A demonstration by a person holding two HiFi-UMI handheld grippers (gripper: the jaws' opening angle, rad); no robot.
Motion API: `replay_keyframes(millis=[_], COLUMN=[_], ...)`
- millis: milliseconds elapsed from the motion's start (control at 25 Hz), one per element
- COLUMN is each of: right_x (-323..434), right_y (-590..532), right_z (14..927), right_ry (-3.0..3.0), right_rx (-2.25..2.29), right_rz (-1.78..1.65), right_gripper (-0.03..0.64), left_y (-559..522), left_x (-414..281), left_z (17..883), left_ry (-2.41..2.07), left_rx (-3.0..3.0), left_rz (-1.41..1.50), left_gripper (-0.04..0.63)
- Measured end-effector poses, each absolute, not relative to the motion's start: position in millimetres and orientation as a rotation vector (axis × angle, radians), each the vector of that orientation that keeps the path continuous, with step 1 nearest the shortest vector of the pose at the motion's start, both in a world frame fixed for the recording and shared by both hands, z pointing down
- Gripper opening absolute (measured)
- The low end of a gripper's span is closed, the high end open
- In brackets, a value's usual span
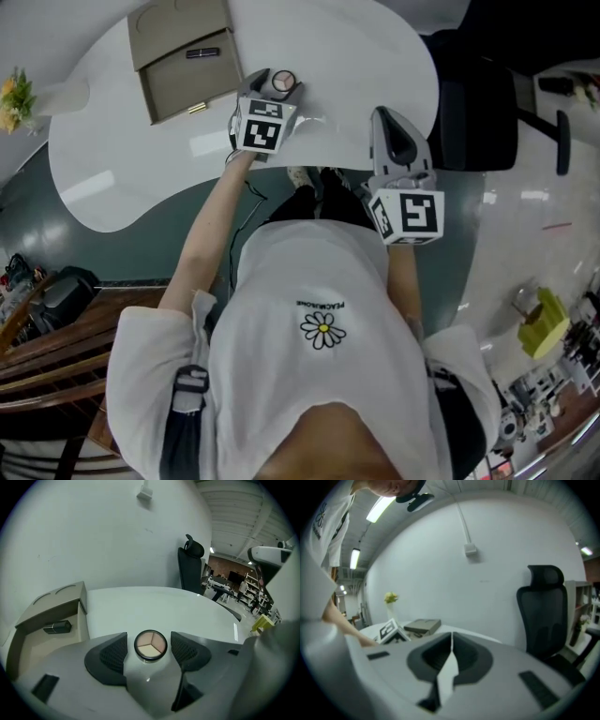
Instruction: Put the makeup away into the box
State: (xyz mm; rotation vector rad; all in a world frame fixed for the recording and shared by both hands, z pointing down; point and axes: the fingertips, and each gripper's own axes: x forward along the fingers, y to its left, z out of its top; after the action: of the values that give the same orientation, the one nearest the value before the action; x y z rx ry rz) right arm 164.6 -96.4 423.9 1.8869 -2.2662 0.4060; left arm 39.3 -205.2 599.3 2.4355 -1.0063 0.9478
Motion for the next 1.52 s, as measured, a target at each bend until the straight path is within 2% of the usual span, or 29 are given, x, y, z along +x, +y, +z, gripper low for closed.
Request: replay_keyframes(millis=[400,720,1120,1520], right_x=[161.6,157.9,133.1,62.2], right_y=[-99.8,-105.2,-123.4,-148.4], right_z=[433.6,430.4,388.6,335.3], right_ry=[-2.274,-2.31,-2.431,-2.65], right_rx=[1.876,1.848,1.752,1.505], right_rz=[0.443,0.43,0.268,0.01], right_gripper=[0.031,0.031,0.031,0.031], left_y=[-208.1,-214.4,-247.7,-214.3], left_x=[43.3,47.9,42.9,-39.2], left_z=[607.3,588.0,448.5,318.6], left_ry=[-0.973,-0.985,-1.209,-1.596], left_rx=[2.448,2.459,2.609,2.665], left_rz=[1.036,0.962,0.591,0.222], left_gripper=[0.245,0.241,0.239,0.239])
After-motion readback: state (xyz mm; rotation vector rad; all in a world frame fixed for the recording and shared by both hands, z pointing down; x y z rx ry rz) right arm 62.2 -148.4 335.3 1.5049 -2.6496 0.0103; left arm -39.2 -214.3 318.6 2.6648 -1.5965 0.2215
